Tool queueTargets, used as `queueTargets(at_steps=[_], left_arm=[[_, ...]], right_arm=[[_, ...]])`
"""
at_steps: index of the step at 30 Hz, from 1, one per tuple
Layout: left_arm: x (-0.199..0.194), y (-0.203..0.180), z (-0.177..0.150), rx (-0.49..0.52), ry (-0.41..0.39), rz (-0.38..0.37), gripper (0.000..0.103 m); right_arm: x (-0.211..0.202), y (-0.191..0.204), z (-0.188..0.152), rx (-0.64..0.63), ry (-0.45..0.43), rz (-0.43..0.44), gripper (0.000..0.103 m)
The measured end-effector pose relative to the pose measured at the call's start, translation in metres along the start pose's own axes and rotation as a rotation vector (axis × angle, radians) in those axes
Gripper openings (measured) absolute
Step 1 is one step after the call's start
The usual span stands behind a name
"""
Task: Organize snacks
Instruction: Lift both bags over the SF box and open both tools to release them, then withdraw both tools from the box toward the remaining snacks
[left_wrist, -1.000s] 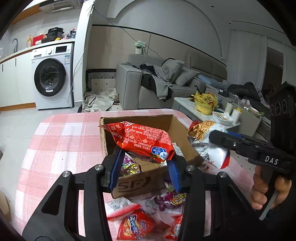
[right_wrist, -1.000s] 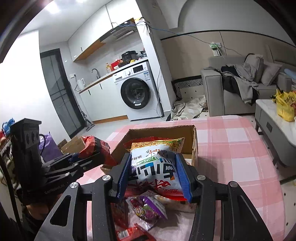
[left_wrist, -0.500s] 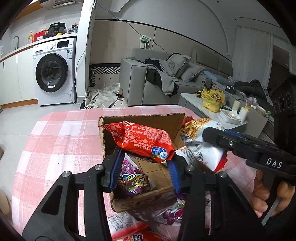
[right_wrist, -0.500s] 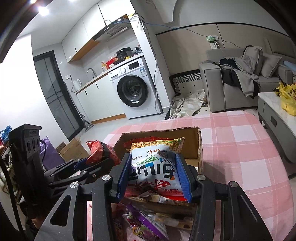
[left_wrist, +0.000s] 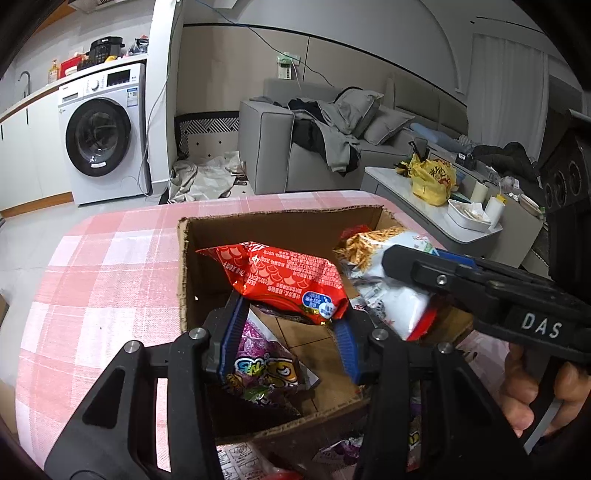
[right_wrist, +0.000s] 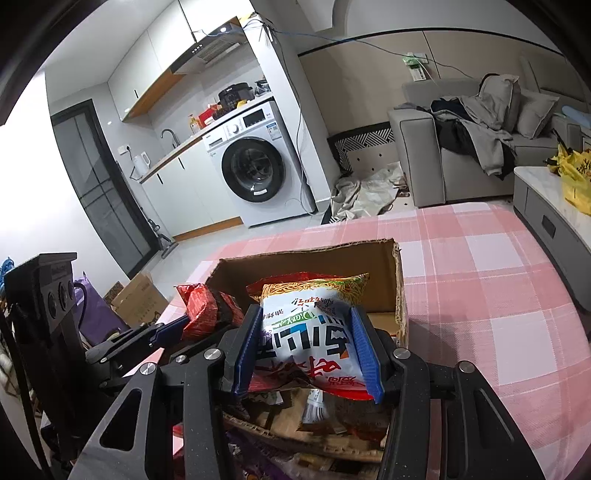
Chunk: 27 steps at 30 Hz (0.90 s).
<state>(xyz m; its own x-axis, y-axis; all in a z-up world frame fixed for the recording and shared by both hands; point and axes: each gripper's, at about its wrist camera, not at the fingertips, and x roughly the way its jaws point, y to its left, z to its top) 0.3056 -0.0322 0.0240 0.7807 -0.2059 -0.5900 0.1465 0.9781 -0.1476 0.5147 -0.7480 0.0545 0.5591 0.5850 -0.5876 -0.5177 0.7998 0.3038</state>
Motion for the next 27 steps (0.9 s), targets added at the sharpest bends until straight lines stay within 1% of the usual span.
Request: queueTargets(at_steps=[4, 7, 10, 11, 12, 13, 14, 15, 16, 17, 18, 19, 21, 27], left_arm=[[0.015, 0.0, 0.0, -0.006, 0.014, 0.0, 0.042], [0.017, 0.0, 0.0, -0.002, 0.023, 0.008, 0.042], [0.015, 0.0, -0.002, -0.002, 0.026, 0.0, 0.043], [0.015, 0.0, -0.002, 0.003, 0.027, 0.0, 0.044], [0.011, -0.001, -0.003, 0.006, 0.024, 0.0, 0.048], [0.008, -0.002, -0.004, 0.008, 0.019, 0.003, 0.053], [0.003, -0.002, -0.006, 0.007, 0.017, 0.008, 0.065], [-0.004, -0.001, -0.008, 0.002, 0.008, 0.011, 0.074], [-0.011, -0.001, -0.011, -0.004, -0.007, 0.012, 0.077], [-0.019, -0.001, -0.014, -0.006, -0.015, 0.013, 0.084], [-0.027, 0.0, -0.018, -0.005, -0.018, 0.014, 0.087], [-0.031, -0.001, -0.02, -0.004, -0.017, 0.019, 0.089], [-0.047, -0.001, -0.028, -0.008, -0.02, 0.035, 0.103], [-0.091, 0.004, -0.056, -0.021, -0.038, 0.049, 0.103]], right_arm=[[0.008, 0.0, 0.0, -0.008, 0.006, -0.015, 0.049], [0.011, 0.0, 0.003, -0.006, 0.017, 0.001, 0.049], [0.002, 0.002, 0.002, -0.025, 0.005, 0.007, 0.05], [-0.003, 0.003, 0.003, -0.031, -0.005, 0.008, 0.051], [-0.008, 0.004, 0.003, -0.038, -0.016, 0.004, 0.054], [-0.015, 0.003, 0.003, -0.045, -0.026, -0.01, 0.058], [-0.02, 0.002, 0.002, -0.045, -0.03, -0.015, 0.063], [-0.026, 0.001, 0.001, -0.044, -0.03, -0.007, 0.076], [-0.032, 0.0, 0.0, -0.042, -0.033, 0.004, 0.087], [-0.039, -0.001, -0.001, -0.037, -0.038, 0.013, 0.092], [-0.045, -0.002, -0.003, -0.033, -0.039, 0.016, 0.098], [-0.05, -0.003, -0.005, -0.033, -0.037, 0.018, 0.101], [-0.064, -0.005, -0.011, -0.035, -0.035, 0.016, 0.102], [-0.087, -0.005, -0.029, -0.041, -0.021, -0.017, 0.103]])
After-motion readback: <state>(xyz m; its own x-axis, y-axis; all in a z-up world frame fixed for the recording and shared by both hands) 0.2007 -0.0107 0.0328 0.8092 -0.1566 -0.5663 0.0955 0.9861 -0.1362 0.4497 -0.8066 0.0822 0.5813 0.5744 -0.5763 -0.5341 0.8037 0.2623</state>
